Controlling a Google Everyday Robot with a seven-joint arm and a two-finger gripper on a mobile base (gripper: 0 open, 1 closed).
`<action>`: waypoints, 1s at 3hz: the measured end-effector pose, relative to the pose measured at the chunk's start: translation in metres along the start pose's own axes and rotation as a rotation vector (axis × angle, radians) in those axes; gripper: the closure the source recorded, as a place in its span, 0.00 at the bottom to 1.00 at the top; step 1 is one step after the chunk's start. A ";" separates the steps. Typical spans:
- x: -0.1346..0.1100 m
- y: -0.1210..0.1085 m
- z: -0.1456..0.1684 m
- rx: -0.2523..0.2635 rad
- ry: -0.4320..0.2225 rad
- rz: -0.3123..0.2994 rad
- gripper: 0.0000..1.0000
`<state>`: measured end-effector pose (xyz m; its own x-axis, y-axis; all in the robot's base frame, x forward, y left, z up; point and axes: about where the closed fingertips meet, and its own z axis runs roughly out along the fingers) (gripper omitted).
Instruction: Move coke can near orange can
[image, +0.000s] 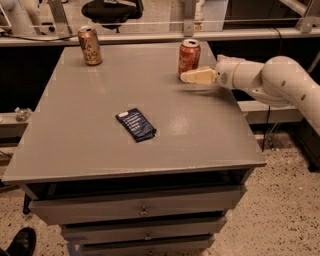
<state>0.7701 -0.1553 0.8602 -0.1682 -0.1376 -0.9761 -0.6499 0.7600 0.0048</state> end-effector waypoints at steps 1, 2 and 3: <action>-0.003 -0.001 0.021 -0.025 -0.034 0.006 0.18; -0.005 -0.002 0.030 -0.039 -0.045 0.005 0.41; -0.010 0.000 0.034 -0.052 -0.059 0.008 0.65</action>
Offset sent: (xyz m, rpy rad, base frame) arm 0.0335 0.0175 -0.0007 0.0489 -0.0369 0.0432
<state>0.7970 -0.1324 0.8631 -0.1305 -0.0926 -0.9871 -0.6866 0.7267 0.0226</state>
